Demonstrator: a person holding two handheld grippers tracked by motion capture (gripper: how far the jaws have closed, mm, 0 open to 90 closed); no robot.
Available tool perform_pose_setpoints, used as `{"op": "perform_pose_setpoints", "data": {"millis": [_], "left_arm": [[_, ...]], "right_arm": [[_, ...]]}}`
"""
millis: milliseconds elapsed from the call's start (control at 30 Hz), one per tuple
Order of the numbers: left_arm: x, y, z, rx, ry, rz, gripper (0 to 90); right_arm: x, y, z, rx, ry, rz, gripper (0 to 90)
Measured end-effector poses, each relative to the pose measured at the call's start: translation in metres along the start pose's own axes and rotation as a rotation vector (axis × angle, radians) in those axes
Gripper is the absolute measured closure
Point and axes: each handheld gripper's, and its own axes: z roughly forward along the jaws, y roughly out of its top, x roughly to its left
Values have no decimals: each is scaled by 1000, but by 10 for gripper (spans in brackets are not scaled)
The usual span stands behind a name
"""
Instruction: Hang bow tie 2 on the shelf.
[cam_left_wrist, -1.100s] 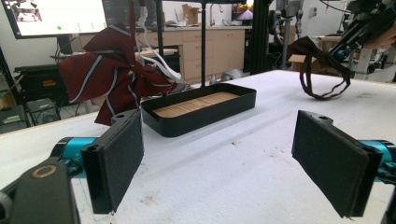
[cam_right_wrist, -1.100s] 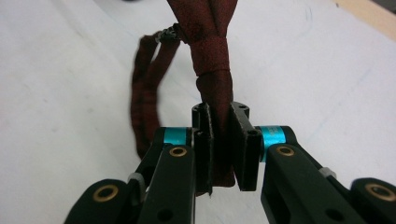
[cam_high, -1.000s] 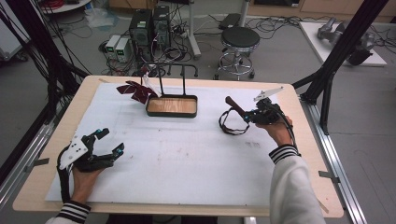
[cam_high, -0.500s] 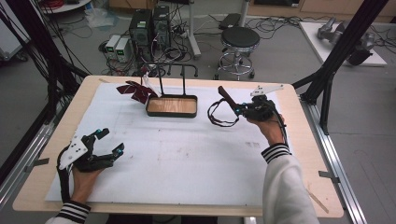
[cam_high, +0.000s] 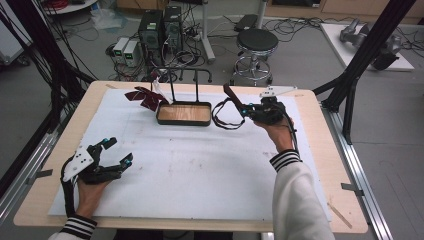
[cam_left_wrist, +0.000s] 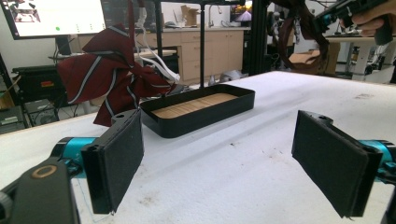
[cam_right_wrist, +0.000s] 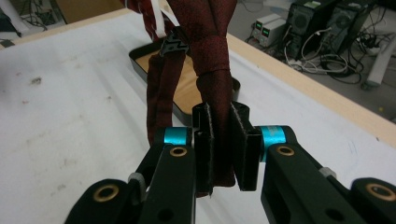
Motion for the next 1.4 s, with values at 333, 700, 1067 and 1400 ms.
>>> {"op": "perform_pose_setpoints", "data": {"millis": [333,700,1067,1400], "left_arm": [[0,0,0,1,0,1,172],[0,0,0,-2,-2,2,172],[0,0,0,-1,-3,1,172],[0,0,0,-1,-3,1,172]], "right_arm": [[12,33,20,-67,2,0,810],[18,50,42,-128,-32,15,810],[16,57,48,-171,-84,36,810],[13,60,57,-188,-131,48,810]]}}
